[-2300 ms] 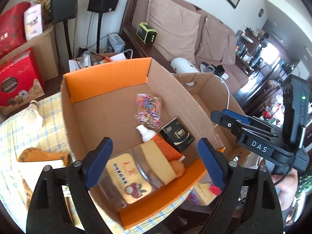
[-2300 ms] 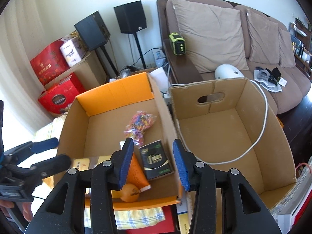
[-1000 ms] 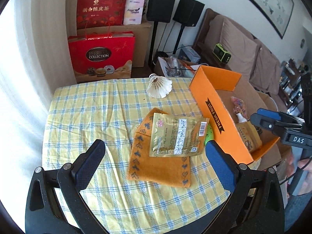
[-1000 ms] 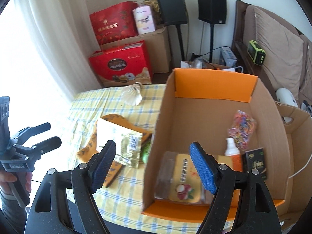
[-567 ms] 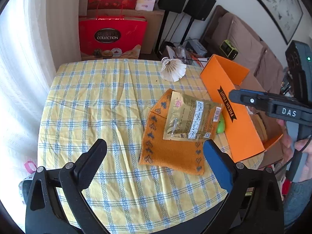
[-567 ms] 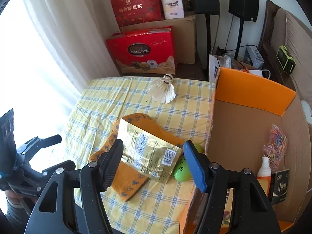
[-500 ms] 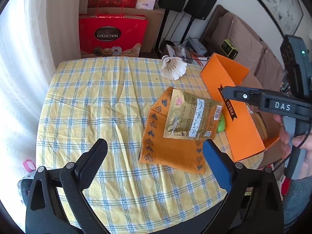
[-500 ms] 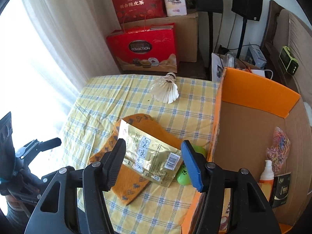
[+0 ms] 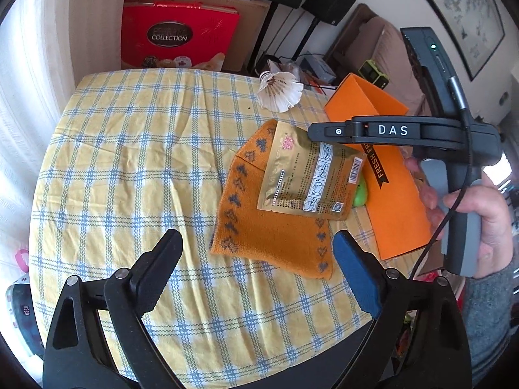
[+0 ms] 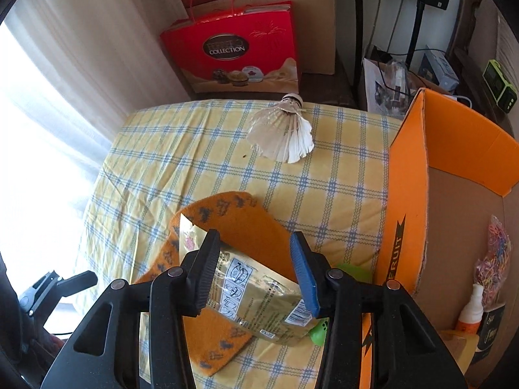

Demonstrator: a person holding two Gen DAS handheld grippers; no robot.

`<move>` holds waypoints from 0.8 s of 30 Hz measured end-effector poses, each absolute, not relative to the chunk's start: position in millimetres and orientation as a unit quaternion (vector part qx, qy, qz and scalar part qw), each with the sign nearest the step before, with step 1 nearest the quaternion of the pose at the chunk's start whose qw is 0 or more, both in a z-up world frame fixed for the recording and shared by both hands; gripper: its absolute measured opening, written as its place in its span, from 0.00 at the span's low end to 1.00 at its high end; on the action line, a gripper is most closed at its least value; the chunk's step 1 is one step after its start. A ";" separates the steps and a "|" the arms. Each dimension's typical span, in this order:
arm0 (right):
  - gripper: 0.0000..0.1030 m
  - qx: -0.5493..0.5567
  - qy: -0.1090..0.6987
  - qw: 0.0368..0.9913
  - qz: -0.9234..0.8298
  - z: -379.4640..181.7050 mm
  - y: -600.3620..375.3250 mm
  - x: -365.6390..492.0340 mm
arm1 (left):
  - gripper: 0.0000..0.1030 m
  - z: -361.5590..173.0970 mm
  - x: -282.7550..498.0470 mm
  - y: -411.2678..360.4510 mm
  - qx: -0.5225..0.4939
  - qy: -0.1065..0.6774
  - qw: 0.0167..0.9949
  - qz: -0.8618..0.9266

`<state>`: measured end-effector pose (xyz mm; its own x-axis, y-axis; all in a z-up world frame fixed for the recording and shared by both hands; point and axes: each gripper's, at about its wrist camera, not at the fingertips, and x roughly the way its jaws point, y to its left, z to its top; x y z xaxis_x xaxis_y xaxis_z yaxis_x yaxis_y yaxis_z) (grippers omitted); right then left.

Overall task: Organize objects
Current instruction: 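Grasp the gold hand-warmer packet with the right gripper and lift it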

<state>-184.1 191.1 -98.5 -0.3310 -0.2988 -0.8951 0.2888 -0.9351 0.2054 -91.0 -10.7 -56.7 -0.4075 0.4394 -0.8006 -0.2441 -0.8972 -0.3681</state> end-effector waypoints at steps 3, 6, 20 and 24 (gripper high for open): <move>0.45 0.559 -0.014 0.186 -0.808 -101.8 192.2 -182.1 | 0.83 -61.0 -90.4 -3.8 -0.510 -0.102 0.215 0.827; 0.46 0.561 -0.016 0.190 -0.806 -99.3 195.5 -177.4 | 0.79 -67.7 -90.7 5.4 -0.517 -0.103 0.221 0.820; 0.47 0.558 -0.070 0.245 -0.790 -78.6 210.5 -138.0 | 0.71 -82.4 -94.7 20.3 -0.529 -0.137 0.255 0.797; 0.49 0.563 -0.110 0.286 -0.768 -75.4 204.0 -127.9 | 0.72 -86.0 -100.5 13.9 -0.528 -0.174 0.268 0.787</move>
